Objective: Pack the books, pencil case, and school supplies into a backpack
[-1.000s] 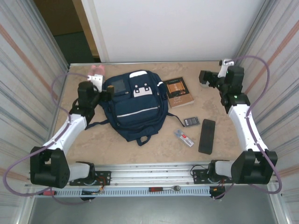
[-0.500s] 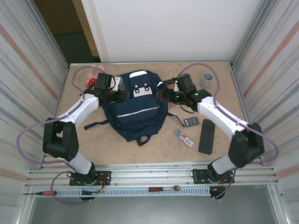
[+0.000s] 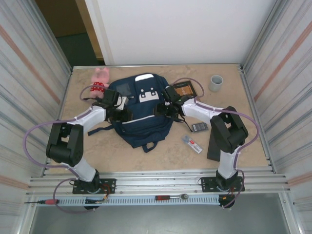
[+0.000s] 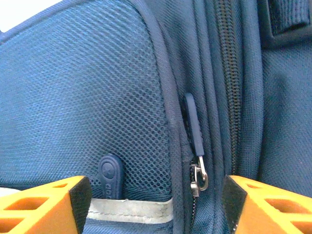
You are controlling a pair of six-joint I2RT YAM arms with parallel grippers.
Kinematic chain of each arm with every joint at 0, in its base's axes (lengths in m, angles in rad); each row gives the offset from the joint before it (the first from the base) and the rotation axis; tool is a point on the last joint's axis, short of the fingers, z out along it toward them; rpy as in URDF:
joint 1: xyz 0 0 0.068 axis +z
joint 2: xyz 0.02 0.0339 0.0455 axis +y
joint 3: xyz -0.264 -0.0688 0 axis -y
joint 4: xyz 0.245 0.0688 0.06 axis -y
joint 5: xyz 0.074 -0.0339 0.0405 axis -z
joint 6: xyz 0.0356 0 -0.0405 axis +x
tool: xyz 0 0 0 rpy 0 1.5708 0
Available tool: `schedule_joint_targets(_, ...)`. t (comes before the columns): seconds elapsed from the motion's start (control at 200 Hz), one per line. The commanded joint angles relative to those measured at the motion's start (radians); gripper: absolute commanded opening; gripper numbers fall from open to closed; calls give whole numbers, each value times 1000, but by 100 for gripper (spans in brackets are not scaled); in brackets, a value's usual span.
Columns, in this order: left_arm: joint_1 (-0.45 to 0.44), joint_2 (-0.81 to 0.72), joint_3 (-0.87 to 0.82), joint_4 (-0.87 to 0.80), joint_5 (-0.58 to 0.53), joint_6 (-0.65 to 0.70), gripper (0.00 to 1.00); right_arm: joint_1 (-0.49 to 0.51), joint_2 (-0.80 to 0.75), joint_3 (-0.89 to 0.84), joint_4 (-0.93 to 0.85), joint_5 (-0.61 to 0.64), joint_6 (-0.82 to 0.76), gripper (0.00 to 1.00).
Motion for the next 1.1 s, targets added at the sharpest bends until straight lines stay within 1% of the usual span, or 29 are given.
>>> schedule_joint_targets(0.0, -39, -27, -59, -42, -23, -53, 28, 42, -10, -74, 11, -22, 77, 70)
schedule_joint_targets(0.16, -119, -87, -125, -70, -67, -122, 27, 108, -63, -171, 23, -12, 157, 68)
schedule_joint_targets(0.281, -171, -168, -192, -85, -101, -195, 27, 162, -114, -232, 19, 9, 212, 68)
schedule_joint_targets(0.391, -204, -255, -247, -112, -130, -252, 27, 191, -154, -266, 21, 22, 233, 69)
schedule_joint_targets(0.496, -218, -344, -262, -149, -157, -258, 29, 200, -196, -262, 23, 24, 220, 71)
schedule_joint_targets(0.561, -221, -398, -241, -179, -177, -226, 34, 200, -239, -240, 0, 37, 203, 72)
schedule_joint_targets(0.646, -223, -474, -194, -193, -199, -125, 44, 197, -331, -224, -28, 73, 175, 75)
schedule_joint_targets(0.717, -223, -521, -151, -177, -188, -1, 48, 184, -413, -222, -47, 99, 153, 79)
schedule_joint_targets(0.747, -223, -537, -137, -161, -156, 67, 49, 179, -448, -224, -55, 117, 141, 81)
schedule_joint_targets(0.832, -223, -560, -97, -136, -39, 315, 53, 157, -547, -249, -59, 149, 108, 83)
schedule_joint_targets(0.912, -223, -549, -67, -156, 72, 529, 56, 116, -635, -292, -32, 132, 99, 84)
schedule_joint_targets(1.002, -226, -520, -70, -194, 212, 783, 59, 71, -729, -367, 40, 101, 105, 84)
schedule_joint_targets(1.037, -234, -508, -81, -198, 231, 861, 61, 61, -762, -403, 68, 100, 112, 84)
schedule_joint_targets(1.097, -256, -483, -99, -187, 220, 964, 61, 42, -804, -452, 102, 96, 124, 84)
